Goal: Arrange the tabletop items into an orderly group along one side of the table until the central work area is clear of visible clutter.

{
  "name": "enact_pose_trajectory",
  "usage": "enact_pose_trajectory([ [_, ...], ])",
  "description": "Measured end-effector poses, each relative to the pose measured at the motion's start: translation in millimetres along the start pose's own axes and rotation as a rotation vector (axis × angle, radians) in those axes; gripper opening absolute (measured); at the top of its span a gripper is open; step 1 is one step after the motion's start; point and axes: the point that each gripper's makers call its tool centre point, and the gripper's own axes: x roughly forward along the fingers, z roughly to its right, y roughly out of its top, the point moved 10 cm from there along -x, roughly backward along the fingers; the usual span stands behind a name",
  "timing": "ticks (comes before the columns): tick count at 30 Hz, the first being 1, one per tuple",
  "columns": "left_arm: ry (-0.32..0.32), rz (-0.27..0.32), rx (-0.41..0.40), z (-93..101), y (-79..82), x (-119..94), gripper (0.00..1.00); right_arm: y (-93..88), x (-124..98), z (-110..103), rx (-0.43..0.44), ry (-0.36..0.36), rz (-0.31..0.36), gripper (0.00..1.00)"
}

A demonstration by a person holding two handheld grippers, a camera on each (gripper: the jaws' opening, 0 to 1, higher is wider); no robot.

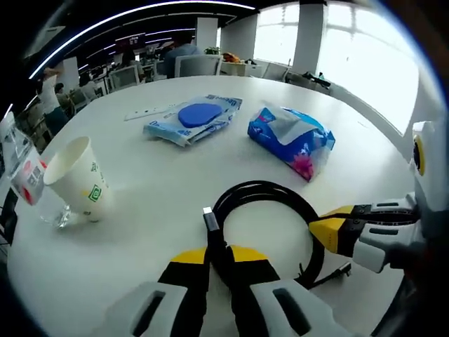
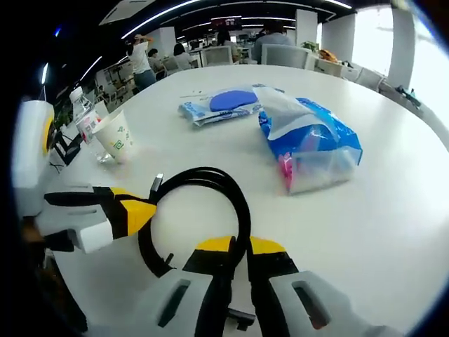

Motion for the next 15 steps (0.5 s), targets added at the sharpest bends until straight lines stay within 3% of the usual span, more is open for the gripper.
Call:
enact_pose_trajectory([
  [15, 0.001, 0.024, 0.006, -3.8, 3.0, 4.4, 0.08, 0.5, 0.9, -1.6, -0.011, -0.006, -0.001, 0.05],
])
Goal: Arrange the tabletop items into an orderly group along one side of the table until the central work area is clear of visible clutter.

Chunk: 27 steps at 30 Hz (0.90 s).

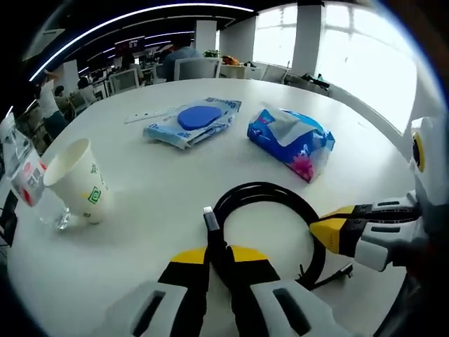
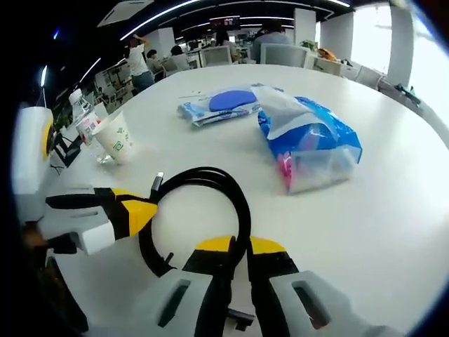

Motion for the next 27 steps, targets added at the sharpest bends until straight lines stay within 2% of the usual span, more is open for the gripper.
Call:
enact_pose_trajectory([
  [16, 0.002, 0.012, -0.001, 1.8, -3.1, -1.9, 0.08, -2.5, -2.8, -0.3, -0.006, 0.007, -0.01, 0.05],
  [18, -0.004, 0.011, 0.007, 1.2, -3.1, -2.6, 0.09, -2.1, -2.2, 0.4, -0.044, 0.024, -0.006, 0.06],
  [19, -0.004, 0.021, 0.026, 0.0, -1.6, -3.7, 0.09, -1.5, -3.2, 1.2, -0.037, 0.031, 0.014, 0.08],
  [22, -0.005, 0.051, 0.081, -3.5, 2.9, -7.1, 0.12, 0.4, -5.9, 3.2, -0.016, 0.054, 0.075, 0.22],
  [24, -0.007, 0.12, 0.061, -5.2, 10.5, -11.8, 0.17, 4.7, -11.7, 5.1, 0.005, 0.094, 0.091, 0.25],
  [27, -0.027, 0.119, 0.03, -9.0, 22.6, -22.4, 0.19, 15.3, -22.9, 10.2, -0.01, 0.078, 0.133, 0.25],
])
